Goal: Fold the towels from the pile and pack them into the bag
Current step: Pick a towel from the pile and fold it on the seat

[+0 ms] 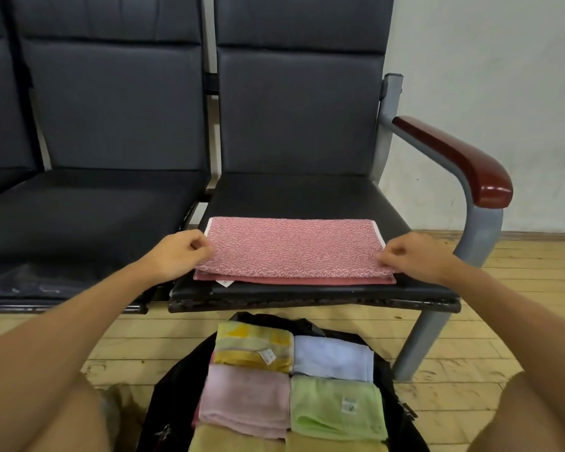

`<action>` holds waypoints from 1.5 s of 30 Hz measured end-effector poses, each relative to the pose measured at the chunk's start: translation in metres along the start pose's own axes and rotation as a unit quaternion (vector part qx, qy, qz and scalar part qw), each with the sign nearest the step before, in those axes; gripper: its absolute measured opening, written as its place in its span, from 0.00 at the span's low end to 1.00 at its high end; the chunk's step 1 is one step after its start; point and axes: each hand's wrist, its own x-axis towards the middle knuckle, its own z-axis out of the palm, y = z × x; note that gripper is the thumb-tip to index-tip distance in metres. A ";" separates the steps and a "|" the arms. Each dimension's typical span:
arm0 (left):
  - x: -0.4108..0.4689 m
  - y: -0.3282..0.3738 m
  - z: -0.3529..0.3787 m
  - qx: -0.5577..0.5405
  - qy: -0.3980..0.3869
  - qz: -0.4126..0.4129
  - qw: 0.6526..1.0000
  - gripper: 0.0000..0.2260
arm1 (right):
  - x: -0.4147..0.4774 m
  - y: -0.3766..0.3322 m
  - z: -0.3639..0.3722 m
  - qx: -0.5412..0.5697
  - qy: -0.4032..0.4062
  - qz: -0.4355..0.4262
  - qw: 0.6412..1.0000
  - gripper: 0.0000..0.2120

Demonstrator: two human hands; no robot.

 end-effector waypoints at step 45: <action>0.015 0.165 0.078 -0.194 -0.171 -0.067 0.964 0.03 | 0.026 -0.058 0.035 0.442 -0.155 0.166 0.868 0.11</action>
